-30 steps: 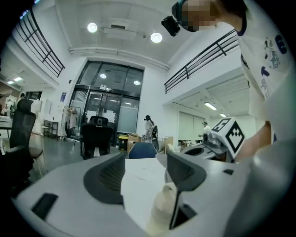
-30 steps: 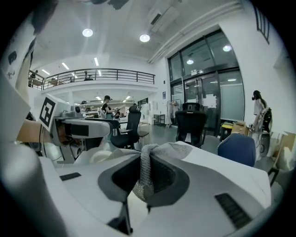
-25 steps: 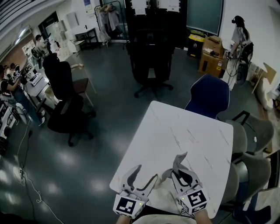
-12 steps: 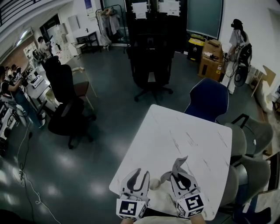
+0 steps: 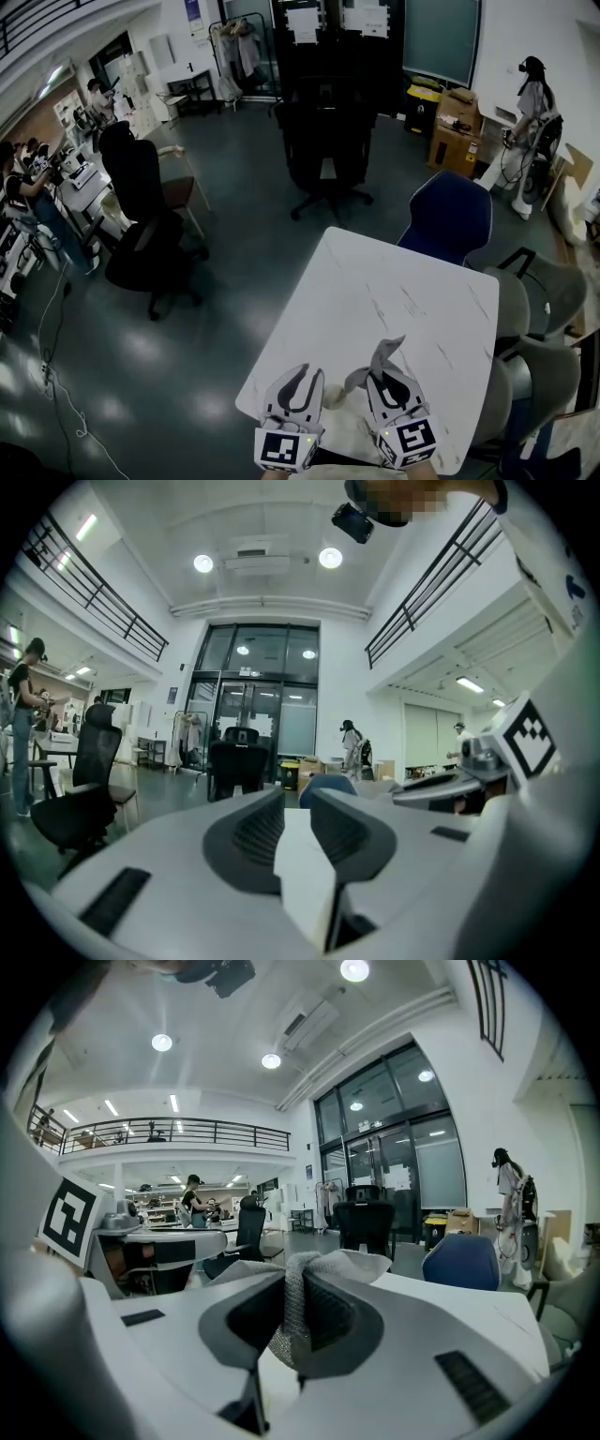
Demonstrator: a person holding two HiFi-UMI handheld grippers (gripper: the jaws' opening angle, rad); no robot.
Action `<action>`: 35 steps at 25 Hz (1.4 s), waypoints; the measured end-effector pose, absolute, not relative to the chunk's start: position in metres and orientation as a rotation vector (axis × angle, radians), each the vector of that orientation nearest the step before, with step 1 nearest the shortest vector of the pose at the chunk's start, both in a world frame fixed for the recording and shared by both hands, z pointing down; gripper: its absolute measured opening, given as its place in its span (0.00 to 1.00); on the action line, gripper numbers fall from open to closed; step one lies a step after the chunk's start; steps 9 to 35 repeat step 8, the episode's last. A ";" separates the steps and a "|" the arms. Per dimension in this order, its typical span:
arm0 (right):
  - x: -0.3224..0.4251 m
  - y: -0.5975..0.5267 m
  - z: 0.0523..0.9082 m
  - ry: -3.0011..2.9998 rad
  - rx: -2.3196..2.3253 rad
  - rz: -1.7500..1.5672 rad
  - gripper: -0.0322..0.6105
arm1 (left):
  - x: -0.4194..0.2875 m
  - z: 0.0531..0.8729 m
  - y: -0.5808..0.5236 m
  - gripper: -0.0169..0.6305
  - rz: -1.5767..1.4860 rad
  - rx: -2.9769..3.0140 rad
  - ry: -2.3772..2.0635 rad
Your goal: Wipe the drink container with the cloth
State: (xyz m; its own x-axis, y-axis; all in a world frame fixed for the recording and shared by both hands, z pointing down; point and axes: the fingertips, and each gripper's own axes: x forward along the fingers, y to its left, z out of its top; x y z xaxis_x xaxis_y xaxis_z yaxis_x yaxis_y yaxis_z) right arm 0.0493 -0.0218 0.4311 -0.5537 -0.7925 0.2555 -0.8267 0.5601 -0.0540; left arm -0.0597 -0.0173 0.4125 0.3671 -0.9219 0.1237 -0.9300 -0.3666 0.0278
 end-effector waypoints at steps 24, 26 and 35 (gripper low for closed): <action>0.050 -0.021 0.433 -2.586 1.370 0.252 0.14 | -0.055 0.407 -0.015 0.15 0.141 2.526 -1.713; 0.050 -0.021 0.433 -2.586 1.370 0.252 0.14 | -0.055 0.407 -0.015 0.15 0.141 2.526 -1.713; 0.050 -0.021 0.433 -2.586 1.370 0.252 0.14 | -0.055 0.407 -0.015 0.15 0.141 2.526 -1.713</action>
